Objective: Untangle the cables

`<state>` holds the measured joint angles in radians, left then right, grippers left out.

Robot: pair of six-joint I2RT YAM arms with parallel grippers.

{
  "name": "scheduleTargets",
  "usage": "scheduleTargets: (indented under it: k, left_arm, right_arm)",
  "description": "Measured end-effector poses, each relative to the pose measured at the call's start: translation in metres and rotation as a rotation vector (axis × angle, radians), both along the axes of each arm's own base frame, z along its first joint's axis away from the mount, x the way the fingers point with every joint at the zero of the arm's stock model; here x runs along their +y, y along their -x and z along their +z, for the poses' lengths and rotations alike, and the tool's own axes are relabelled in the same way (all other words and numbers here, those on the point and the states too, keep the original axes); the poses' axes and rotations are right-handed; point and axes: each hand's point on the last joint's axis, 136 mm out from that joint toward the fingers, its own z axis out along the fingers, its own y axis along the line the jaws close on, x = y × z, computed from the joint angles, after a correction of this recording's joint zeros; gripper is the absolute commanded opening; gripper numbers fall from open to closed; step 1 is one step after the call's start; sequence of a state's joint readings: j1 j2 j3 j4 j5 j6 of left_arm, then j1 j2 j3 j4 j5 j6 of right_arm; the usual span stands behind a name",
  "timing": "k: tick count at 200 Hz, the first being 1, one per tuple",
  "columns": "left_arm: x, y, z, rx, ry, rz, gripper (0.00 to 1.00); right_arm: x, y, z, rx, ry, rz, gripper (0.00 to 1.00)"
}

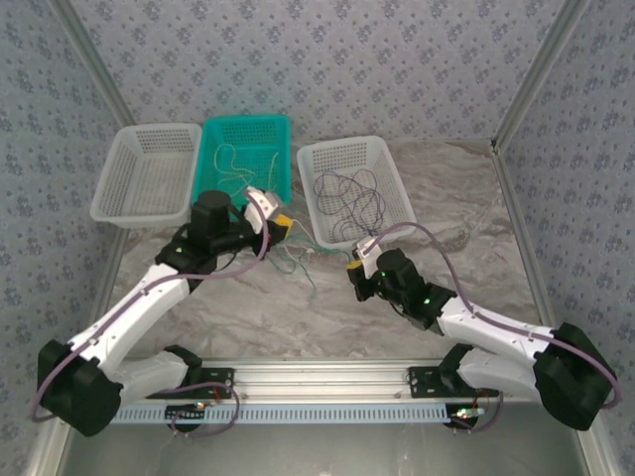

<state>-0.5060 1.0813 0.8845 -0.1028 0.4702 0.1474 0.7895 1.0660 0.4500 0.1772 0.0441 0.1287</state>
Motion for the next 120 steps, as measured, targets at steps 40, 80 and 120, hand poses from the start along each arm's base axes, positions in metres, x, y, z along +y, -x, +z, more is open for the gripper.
scheduleTargets:
  k: [40,80,120]
  left_arm:
    - [0.026,-0.008,0.044,-0.067,0.08,0.098,0.0]
    - [0.064,-0.034,0.051,-0.041,0.123,0.284,0.0]
    - [0.11,-0.059,0.059,-0.025,0.155,0.516,0.0]
  right_arm:
    - [0.001,-0.001,-0.011,0.035,0.007,-0.013,0.0]
    - [-0.001,0.001,-0.026,0.075,0.023,-0.023,0.0]
    - [0.005,0.01,-0.046,0.12,0.071,0.004,0.0]
